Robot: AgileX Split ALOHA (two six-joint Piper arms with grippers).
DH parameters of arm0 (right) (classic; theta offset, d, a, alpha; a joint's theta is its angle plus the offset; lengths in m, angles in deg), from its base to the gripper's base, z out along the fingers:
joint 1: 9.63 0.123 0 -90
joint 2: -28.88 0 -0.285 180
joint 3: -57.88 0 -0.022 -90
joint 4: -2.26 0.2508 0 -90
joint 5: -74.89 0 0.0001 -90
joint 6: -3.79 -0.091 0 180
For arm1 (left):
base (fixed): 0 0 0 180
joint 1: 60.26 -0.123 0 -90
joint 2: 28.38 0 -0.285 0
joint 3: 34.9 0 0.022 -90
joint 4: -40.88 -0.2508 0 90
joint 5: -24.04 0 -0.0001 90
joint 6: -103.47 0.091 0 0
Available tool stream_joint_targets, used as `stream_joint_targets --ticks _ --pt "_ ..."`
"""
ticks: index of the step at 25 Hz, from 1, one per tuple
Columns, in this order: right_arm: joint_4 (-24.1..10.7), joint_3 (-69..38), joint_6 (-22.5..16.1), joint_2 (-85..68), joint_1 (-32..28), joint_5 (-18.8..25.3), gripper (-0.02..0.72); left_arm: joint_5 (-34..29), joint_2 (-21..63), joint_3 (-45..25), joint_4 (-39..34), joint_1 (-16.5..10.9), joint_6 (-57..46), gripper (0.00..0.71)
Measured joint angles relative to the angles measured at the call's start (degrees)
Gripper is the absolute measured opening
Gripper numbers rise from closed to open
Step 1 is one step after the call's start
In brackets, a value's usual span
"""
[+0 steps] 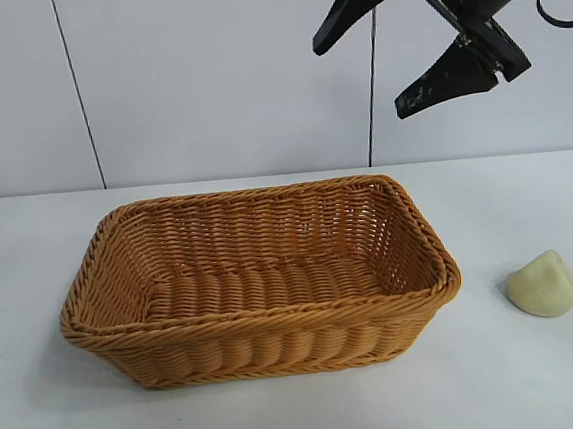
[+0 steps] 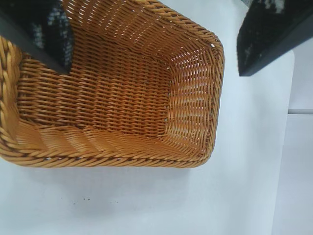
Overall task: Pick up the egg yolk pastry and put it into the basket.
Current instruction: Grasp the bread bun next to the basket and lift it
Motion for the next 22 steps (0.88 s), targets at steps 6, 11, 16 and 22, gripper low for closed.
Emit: stream_joint_targets --ticks 6,11,16,22 --pt "0.0 0.0 0.0 0.0 0.0 0.0 0.645 3.74 17.81 -13.18 -0.05 0.0 0.0 0.692" --pt "0.0 0.0 0.0 0.0 0.0 0.0 0.645 7.44 31.25 -20.84 -0.05 0.0 0.0 0.692" --pt "-0.07 0.0 0.0 0.0 0.0 0.05 0.645 7.93 42.01 -21.53 0.73 0.0 0.0 0.692" --pt "-8.18 0.0 -1.77 0.0 0.0 0.7 0.645 8.01 54.51 -21.53 1.25 0.0 0.0 0.692"
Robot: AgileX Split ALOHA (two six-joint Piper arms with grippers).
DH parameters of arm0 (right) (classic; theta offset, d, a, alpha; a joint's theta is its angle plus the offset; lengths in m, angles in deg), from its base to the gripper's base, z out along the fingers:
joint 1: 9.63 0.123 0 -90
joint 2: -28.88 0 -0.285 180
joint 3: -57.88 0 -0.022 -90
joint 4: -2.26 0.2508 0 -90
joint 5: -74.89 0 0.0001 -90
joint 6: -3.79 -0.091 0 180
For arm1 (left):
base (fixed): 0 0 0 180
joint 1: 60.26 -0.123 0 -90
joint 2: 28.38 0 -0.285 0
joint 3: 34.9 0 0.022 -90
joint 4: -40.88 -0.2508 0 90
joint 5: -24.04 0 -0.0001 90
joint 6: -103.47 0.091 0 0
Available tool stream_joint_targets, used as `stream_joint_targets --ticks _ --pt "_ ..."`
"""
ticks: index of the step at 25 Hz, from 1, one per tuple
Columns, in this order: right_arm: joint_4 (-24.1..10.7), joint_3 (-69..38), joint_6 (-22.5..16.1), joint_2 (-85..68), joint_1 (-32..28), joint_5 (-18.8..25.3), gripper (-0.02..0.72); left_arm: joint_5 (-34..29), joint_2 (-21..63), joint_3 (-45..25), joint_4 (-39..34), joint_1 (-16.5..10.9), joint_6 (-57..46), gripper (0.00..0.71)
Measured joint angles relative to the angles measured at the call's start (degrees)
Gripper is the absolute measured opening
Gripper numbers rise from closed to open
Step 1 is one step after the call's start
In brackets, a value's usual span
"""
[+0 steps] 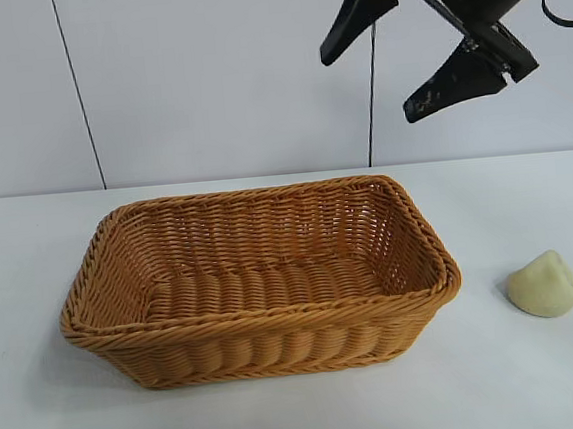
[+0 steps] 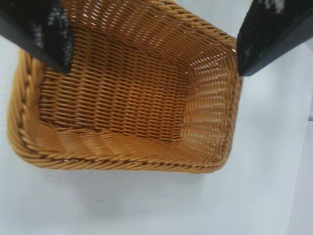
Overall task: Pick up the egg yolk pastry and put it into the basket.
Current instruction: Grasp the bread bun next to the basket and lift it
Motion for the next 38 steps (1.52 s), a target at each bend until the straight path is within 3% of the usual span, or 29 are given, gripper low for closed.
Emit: stream_joint_targets --ticks 6,10,13,19,26,38 --pt "-14.81 0.2 -8.95 0.0 -0.07 0.49 0.645 0.05 9.04 0.0 0.0 0.0 0.0 0.692" --pt "-22.07 0.2 -13.69 0.0 -2.56 2.59 0.645 0.05 9.03 0.0 0.0 0.0 0.0 0.692" --pt "-25.34 0.2 -14.7 0.0 -6.41 3.85 0.645 0.05 9.03 0.0 0.0 0.0 0.0 0.692" --pt "-26.95 0.27 -14.82 0.0 -13.15 4.93 0.645 0.05 9.03 0.0 0.0 0.0 0.0 0.692" --pt "-26.98 0.27 -14.55 1.92 -13.29 5.06 0.645 0.05 9.11 0.0 0.0 0.0 0.0 0.692" --pt "-24.25 -1.17 -14.5 19.05 -13.09 4.08 0.645 0.05 9.28 -0.04 0.0 0.0 0.0 0.692"
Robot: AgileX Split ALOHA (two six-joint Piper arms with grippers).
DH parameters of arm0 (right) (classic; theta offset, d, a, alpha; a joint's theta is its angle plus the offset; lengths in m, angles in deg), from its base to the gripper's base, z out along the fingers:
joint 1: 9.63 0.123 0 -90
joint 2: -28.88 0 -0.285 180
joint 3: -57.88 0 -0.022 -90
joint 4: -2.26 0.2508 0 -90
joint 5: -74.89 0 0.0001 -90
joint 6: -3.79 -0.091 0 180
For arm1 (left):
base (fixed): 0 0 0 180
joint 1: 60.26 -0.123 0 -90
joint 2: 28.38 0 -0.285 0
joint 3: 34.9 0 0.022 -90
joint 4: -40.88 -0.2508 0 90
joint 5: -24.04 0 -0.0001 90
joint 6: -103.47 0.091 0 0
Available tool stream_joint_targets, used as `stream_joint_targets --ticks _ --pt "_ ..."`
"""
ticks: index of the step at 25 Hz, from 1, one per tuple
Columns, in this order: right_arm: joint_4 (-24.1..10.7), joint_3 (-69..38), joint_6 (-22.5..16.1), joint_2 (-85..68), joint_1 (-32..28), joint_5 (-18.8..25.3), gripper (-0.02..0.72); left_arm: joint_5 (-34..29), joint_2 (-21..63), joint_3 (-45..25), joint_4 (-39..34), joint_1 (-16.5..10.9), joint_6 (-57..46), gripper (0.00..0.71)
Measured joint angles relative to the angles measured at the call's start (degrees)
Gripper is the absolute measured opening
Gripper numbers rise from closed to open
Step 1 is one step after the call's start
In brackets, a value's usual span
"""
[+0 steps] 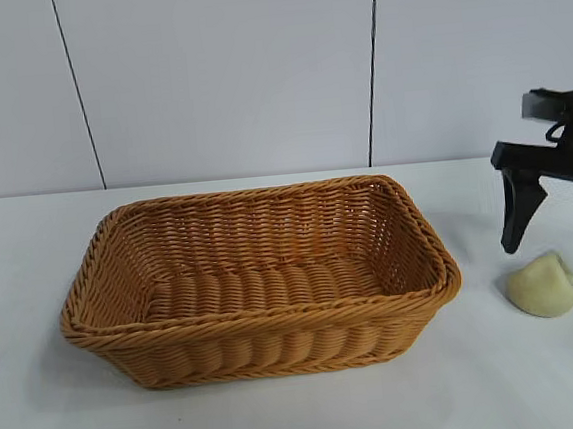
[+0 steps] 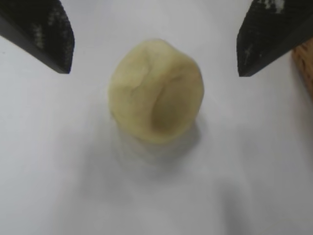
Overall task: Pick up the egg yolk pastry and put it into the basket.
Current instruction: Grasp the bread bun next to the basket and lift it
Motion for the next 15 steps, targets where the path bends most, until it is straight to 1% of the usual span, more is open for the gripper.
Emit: stream_joint_targets --ticks 6,7,9,15 --pt "0.18 0.0 -0.18 2.82 3.34 -4.28 0.643 0.05 0.0 0.0 0.0 0.0 0.0 0.692" --pt "0.18 0.0 -0.34 2.82 4.01 -4.8 0.633 0.05 0.0 0.0 0.0 0.0 0.0 0.692" --pt "-0.26 0.0 -1.3 2.82 5.03 -5.55 0.565 0.05 0.0 0.0 0.0 0.0 0.0 0.692" --pt "-4.58 0.0 -4.58 2.82 5.78 -5.63 0.309 0.05 0.0 0.0 0.0 0.0 0.0 0.692"
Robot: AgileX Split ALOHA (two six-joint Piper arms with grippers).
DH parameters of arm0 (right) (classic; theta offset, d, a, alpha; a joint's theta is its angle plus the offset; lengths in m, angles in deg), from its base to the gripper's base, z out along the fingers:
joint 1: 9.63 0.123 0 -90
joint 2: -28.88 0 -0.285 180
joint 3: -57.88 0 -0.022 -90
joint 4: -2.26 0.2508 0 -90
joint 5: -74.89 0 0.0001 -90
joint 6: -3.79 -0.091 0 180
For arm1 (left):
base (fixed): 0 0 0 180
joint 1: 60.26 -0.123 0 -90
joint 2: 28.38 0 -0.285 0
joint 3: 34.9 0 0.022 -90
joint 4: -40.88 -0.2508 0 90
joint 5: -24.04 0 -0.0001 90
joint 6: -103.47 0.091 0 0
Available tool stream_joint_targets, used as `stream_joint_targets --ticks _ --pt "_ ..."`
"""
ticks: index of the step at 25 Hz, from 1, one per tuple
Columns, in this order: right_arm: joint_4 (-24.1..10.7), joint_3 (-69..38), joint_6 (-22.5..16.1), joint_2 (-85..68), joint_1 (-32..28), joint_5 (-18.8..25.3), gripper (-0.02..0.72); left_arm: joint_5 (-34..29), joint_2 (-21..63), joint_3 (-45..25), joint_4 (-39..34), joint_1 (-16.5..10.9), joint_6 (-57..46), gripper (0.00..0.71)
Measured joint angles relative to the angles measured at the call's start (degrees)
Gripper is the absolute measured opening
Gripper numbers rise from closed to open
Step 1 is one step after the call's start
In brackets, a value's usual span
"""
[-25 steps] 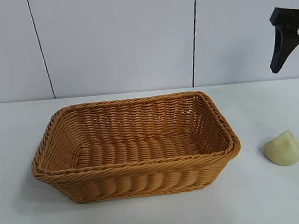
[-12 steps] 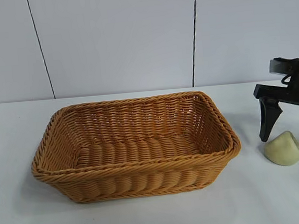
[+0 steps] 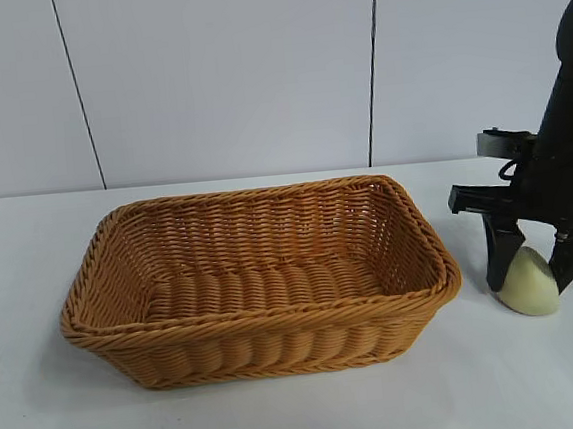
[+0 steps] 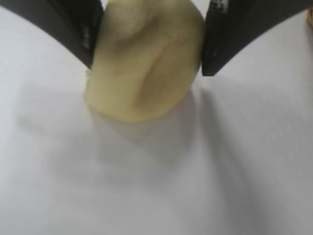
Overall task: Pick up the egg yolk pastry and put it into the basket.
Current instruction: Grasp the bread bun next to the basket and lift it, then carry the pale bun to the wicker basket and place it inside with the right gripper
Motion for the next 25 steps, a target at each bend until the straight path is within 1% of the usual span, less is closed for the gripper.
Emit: stream_joint_targets --ticks 4,6,9,11,15,19,23,25 --pt "-1.0 0.0 -0.2 -0.06 0.0 0.75 0.166 0.0 0.0 0.0 0.0 0.0 0.0 0.692" --pt "-1.15 0.27 -0.2 -0.18 0.0 1.63 0.134 0.0 0.0 0.0 0.0 0.0 0.0 0.692" --pt "-1.4 1.64 0.33 -1.18 0.0 3.77 0.118 0.0 0.0 0.0 0.0 0.0 0.0 0.692" --pt "-1.4 3.39 0.93 -2.6 0.0 6.02 0.115 0.0 0.0 0.0 0.0 0.0 0.0 0.692" --pt "-1.42 9.11 1.75 -6.54 0.0 10.22 0.109 0.0 0.0 0.0 0.0 0.0 0.0 0.692" --pt "-1.2 14.8 1.8 -9.35 0.0 14.16 0.109 0.0 0.0 0.0 0.0 0.0 0.0 0.692" --pt "1.78 18.43 2.0 -10.37 0.22 16.93 0.108 0.0 0.0 0.0 0.0 0.0 0.0 0.692" --pt "2.19 19.5 2.01 -10.48 1.51 17.22 0.108 0.0 0.0 0.0 0.0 0.0 0.0 0.692"
